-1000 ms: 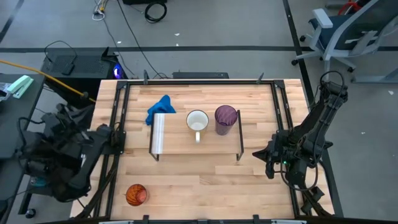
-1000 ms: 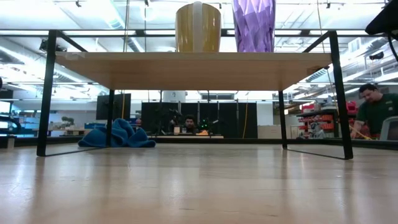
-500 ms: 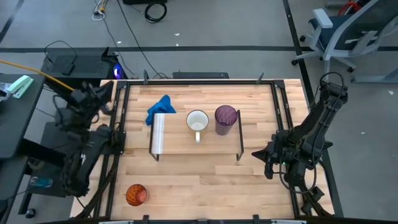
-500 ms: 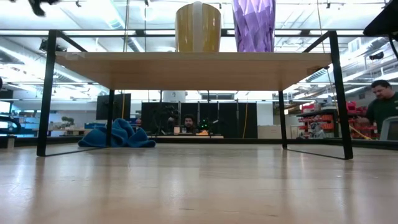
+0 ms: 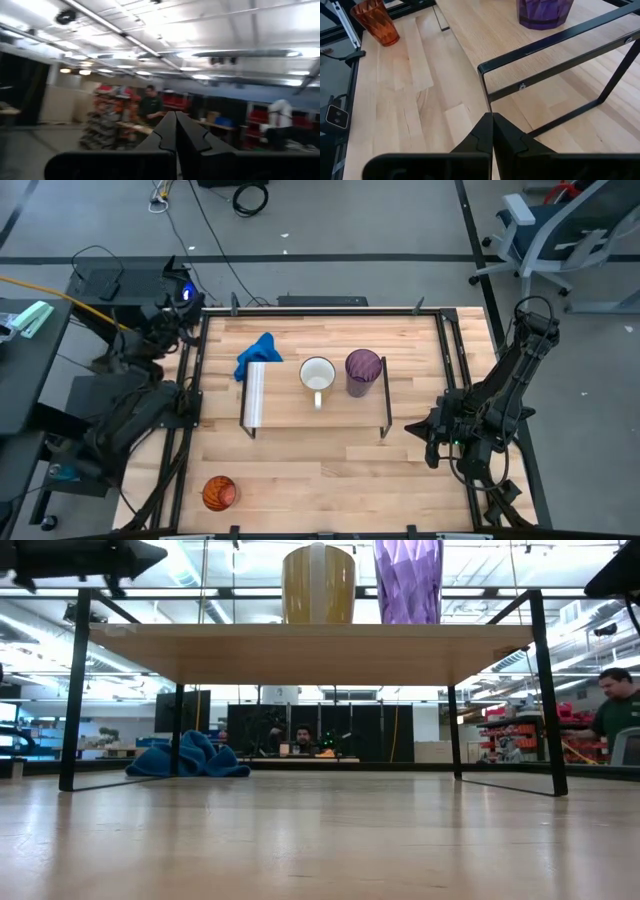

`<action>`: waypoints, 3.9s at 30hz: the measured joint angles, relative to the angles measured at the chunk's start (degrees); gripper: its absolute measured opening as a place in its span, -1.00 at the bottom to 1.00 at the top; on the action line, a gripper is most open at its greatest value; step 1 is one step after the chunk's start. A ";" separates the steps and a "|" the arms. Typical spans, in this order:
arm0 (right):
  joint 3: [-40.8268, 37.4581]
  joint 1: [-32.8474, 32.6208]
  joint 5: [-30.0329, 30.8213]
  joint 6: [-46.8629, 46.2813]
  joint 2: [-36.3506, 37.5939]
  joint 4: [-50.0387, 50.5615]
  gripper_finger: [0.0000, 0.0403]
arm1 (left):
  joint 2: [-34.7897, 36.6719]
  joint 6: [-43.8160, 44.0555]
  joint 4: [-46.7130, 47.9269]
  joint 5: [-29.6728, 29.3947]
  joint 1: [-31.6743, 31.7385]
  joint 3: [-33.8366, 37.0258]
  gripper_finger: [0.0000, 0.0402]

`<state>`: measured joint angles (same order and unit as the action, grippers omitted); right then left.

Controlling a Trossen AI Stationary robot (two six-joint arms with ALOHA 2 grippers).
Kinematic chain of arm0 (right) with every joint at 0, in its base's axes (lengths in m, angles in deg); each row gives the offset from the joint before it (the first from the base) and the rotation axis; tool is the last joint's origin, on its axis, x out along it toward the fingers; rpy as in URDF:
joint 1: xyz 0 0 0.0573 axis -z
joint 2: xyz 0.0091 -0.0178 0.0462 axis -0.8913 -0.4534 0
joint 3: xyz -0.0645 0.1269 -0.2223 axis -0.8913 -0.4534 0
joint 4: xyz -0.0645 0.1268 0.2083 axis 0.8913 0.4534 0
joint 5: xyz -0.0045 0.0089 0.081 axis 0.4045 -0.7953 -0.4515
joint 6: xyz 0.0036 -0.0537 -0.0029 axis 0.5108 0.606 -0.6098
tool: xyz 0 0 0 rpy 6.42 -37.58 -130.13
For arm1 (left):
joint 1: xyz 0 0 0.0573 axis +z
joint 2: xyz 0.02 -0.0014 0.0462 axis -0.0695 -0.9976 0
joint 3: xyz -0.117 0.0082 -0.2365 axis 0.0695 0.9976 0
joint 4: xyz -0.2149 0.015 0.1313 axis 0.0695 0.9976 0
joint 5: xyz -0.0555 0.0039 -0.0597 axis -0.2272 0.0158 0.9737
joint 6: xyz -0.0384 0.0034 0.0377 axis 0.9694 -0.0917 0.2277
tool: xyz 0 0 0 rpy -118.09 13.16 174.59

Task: Stack small to large cups/mugs on shelf
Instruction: Put the orange cup on the shelf

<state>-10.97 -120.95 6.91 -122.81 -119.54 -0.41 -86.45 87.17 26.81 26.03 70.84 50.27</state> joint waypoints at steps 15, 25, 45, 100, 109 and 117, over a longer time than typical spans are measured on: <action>0.00 0.00 -0.09 -0.02 0.00 -0.22 -0.94 | -18.18 -1.77 -20.56 -1.08 -25.60 -2.50 -0.96; 0.00 0.00 -0.50 -0.02 0.00 -0.28 -0.94 | -27.77 -9.90 -20.21 -1.08 -49.93 -11.21 -0.88; 0.00 -4.11 -1.37 -0.08 0.02 -2.19 -0.94 | -36.08 -12.03 26.49 -22.60 -87.80 -27.58 -0.95; 0.02 -4.15 -1.16 0.42 0.02 -2.47 -0.94 | -53.68 76.72 92.86 -20.44 -118.49 -42.12 -0.78; 0.02 -4.15 -1.16 0.40 0.02 -2.47 -0.94 | -53.68 77.93 93.12 -21.54 -118.47 -42.12 -0.55; 0.02 -4.15 -1.16 0.37 0.02 -2.49 -0.94 | -56.76 77.48 93.24 -21.58 -118.47 -42.00 -0.45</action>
<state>-10.95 -125.10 5.75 -122.44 -119.52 -2.91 -143.21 164.64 120.05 4.44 -47.63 8.27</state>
